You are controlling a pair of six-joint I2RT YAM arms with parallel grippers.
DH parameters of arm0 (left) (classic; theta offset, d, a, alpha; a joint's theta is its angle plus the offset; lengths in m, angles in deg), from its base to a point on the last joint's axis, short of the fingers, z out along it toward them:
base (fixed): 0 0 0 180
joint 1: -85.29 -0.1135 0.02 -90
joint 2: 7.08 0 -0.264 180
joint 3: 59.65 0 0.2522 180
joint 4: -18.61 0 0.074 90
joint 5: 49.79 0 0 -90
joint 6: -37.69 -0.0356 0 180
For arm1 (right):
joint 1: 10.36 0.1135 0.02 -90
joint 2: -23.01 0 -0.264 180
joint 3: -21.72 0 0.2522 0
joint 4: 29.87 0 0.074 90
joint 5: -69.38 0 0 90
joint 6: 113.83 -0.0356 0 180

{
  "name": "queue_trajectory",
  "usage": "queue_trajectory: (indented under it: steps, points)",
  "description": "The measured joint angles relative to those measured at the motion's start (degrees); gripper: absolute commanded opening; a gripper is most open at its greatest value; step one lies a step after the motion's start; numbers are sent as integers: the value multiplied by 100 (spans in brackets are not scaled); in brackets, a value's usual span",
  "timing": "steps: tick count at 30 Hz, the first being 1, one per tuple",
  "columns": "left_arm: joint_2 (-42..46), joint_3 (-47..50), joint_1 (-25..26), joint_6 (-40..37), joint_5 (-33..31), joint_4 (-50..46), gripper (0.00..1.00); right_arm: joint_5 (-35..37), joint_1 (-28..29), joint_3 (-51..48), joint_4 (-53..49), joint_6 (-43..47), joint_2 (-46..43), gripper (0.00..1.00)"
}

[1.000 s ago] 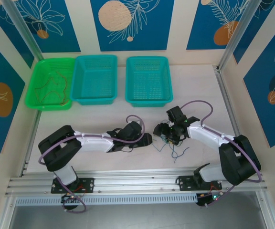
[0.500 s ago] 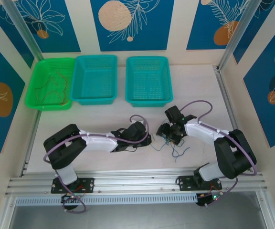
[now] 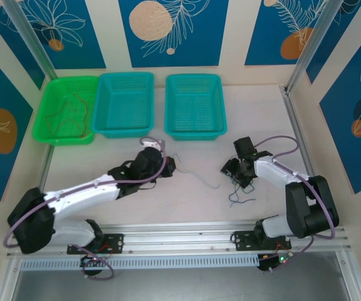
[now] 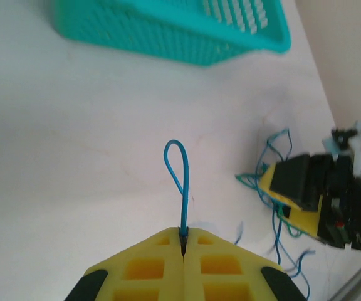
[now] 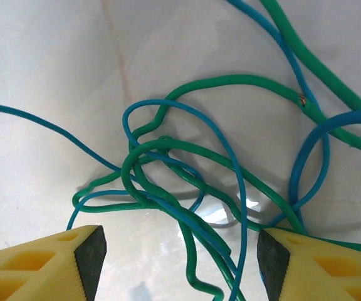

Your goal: Untangle the cables

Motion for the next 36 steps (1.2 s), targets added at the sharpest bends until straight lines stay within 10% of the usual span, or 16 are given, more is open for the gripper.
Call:
queue_trajectory:
  steps: [13, 24, 36]
  points:
    - [1156, -1093, -1180, -1272, -79, -1379, 0, -184, -105, 83, -306, 726, -413, 95]
    - [-48, -3027, -2404, -2500, 46, -1679, 0, -435, 643, 960, -678, 1342, -2391, 99]
    - [-1692, -4236, -3904, -3200, 101, -1504, 0, -785, 1272, 1078, -643, 1829, -2422, 97]
